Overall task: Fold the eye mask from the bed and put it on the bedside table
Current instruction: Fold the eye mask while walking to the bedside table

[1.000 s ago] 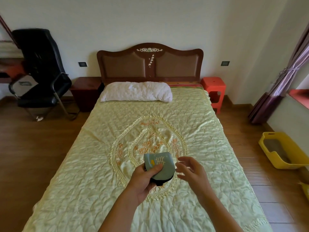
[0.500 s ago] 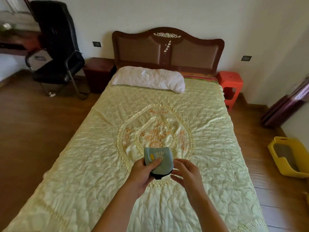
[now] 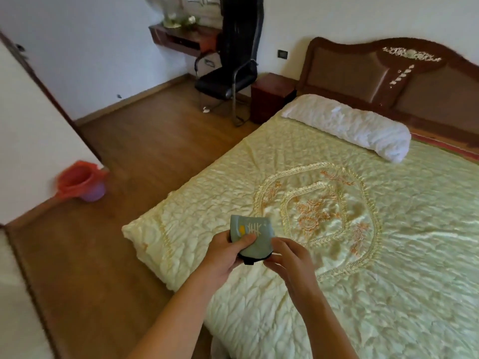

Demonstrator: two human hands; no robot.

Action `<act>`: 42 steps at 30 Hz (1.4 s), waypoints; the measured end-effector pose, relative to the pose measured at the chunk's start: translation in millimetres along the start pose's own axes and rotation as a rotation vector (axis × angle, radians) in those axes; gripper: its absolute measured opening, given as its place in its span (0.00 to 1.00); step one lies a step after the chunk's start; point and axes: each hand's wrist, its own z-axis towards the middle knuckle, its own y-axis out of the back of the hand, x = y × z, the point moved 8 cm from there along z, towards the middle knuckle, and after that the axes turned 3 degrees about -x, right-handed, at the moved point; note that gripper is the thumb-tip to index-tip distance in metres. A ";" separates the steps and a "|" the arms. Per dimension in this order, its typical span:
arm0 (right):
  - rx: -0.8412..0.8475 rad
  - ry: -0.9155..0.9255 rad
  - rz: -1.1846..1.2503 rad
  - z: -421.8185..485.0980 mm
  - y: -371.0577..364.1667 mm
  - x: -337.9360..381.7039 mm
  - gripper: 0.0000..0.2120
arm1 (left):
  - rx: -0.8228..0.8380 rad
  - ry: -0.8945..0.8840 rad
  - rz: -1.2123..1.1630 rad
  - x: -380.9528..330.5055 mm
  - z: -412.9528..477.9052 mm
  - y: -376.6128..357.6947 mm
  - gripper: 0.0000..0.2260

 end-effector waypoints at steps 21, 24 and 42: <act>0.718 -0.087 -0.373 -94.7 -310.6 -80.6 0.07 | -0.619 -0.165 -0.442 23.1 -142.1 313.2 0.17; 0.755 -0.107 -0.422 -101.8 -362.2 -103.1 0.07 | -0.669 -0.169 -0.480 27.3 -146.8 365.6 0.17; 0.823 -0.122 -0.443 -103.0 -698.3 -149.1 0.06 | -0.694 -0.235 -0.516 -82.9 -117.6 674.6 0.14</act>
